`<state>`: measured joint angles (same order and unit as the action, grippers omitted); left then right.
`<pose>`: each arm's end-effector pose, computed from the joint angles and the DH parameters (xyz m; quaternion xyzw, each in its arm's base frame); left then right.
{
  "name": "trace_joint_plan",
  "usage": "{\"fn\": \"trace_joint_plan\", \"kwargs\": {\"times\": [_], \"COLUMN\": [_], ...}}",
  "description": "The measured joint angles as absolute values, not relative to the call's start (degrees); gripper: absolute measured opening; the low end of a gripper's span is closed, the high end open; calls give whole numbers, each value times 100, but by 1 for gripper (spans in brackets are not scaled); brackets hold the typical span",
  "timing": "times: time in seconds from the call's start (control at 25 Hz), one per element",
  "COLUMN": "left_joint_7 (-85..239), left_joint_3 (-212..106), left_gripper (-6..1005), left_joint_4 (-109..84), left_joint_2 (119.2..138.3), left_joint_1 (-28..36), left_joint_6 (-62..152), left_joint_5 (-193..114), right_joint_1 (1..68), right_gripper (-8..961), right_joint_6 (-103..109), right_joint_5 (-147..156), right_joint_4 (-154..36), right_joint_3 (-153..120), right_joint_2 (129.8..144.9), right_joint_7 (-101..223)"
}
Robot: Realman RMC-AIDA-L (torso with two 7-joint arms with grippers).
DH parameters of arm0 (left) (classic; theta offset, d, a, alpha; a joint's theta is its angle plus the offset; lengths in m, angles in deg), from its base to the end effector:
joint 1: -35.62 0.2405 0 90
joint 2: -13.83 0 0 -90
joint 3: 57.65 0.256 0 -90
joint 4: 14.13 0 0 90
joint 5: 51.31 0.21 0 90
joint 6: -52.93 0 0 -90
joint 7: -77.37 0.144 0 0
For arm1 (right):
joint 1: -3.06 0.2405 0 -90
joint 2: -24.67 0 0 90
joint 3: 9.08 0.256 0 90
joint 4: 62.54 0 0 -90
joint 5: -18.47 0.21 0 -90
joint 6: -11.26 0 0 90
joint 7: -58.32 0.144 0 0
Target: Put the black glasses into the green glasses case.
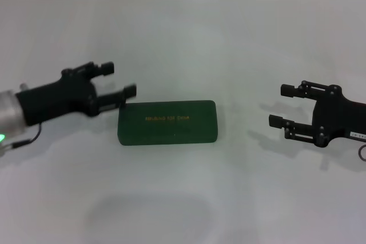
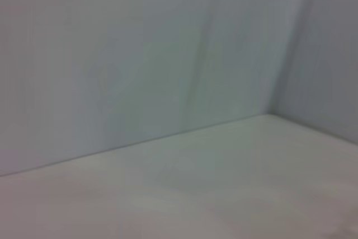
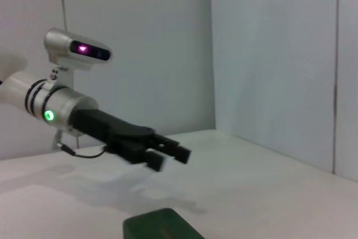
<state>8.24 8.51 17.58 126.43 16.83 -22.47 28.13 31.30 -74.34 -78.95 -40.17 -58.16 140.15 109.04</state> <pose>-0.3094 0.3098 0.0075 -0.9025 -0.2402 -0.2707 0.2337 0.2796 0.3135 -0.0181 -0.9392 0.0866 0.2751 0.1864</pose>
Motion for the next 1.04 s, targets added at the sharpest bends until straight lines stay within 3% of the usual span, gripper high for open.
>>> {"fn": "trace_joint_plan", "kwargs": {"times": [0.16,0.28,0.68,1.04], "left_joint_7": [1116,1304,1341,1265], "left_joint_3": [848,841,832,585], "left_gripper": [762,879,879,879], "left_joint_4": [1849,2093,2138,2133], "left_joint_2": [12483,12487,12549,12479], "left_joint_1": [1987,2375,2803,2880], "left_joint_6": [-3072,-3277,-3340,-3857], "left_joint_5": [2945,3130,3368,3466], "right_joint_1": [3103,3055,2851,2769], "right_gripper": [683,683,682,682], "right_joint_6": [-7717,-7918,-7816,-7814], "right_joint_5": [-7919,-7941,-7951,-7928], "right_joint_4": [-3947,-3943,-4031,-4037], "right_joint_3": [-5863,-5948,-6246,-6208], "right_joint_2": [13997,13992,14058,14032], "right_joint_7": [10903,10889,10850,10846]}}
